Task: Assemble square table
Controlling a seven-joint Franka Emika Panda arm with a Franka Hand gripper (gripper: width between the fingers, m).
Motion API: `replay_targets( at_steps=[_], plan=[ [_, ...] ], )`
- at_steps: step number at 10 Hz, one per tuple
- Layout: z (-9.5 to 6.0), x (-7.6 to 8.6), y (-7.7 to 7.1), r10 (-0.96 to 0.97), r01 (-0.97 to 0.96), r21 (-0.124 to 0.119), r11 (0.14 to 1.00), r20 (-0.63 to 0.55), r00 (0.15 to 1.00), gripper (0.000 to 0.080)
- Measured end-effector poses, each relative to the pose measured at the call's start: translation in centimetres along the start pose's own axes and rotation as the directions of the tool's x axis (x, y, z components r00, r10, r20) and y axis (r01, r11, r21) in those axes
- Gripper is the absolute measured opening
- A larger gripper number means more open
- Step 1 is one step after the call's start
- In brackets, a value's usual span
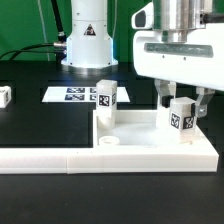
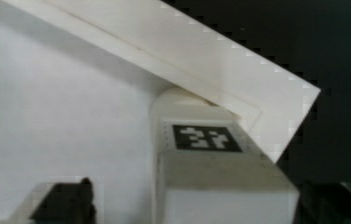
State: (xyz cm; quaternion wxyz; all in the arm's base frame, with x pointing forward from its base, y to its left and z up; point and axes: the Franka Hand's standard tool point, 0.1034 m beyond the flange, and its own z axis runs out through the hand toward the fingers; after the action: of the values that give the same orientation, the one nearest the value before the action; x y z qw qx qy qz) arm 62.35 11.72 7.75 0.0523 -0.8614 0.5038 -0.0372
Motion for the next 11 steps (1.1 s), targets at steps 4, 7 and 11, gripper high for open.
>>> replay_targets(
  at_steps=[4, 7, 11],
  plan=[
    [0.09, 0.11, -0.04, -0.36, 0.36, -0.002, 0.933, -0.002, 0.933, 0.0649],
    [0.19, 0.01, -0.11, -0.579, 0.579, -0.004, 0.815, -0.002, 0.815, 0.0649],
    [0.22, 0.15, -0.08, -0.788, 0.788, -0.01, 0.615, -0.002, 0.615, 0.0649]
  ],
)
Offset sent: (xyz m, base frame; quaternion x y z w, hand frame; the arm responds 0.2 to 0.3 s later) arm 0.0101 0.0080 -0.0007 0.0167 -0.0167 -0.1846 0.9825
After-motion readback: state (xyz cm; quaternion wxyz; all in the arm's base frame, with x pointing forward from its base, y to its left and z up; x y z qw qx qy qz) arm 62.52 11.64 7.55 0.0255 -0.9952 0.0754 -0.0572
